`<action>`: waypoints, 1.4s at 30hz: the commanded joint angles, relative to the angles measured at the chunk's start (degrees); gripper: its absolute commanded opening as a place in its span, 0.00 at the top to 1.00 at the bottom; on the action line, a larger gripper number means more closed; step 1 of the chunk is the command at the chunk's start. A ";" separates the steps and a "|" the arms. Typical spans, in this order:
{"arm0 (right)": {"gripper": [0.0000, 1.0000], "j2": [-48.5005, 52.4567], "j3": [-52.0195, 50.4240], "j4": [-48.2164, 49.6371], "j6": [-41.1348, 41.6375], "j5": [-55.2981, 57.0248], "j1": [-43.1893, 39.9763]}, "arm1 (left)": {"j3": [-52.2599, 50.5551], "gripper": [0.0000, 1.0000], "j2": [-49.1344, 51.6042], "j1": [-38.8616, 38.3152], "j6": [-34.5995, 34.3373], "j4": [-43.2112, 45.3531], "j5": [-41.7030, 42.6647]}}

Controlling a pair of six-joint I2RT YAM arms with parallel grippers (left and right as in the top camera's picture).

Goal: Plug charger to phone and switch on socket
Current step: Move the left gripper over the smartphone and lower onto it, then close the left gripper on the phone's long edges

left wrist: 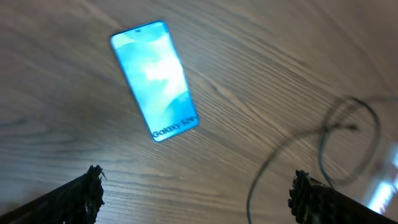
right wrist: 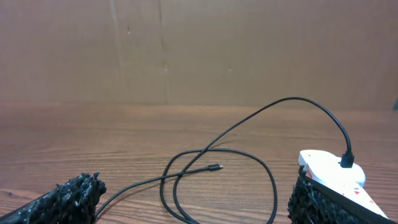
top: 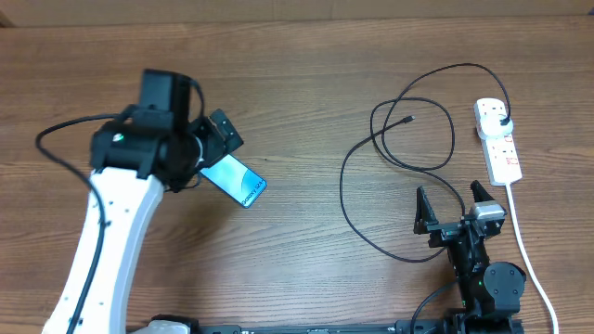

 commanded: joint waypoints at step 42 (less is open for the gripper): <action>0.00 -0.61 -0.59 0.28 -0.09 0.55 0.22 | 1.18 0.00 36.81 -0.22 -7.54 7.87 1.07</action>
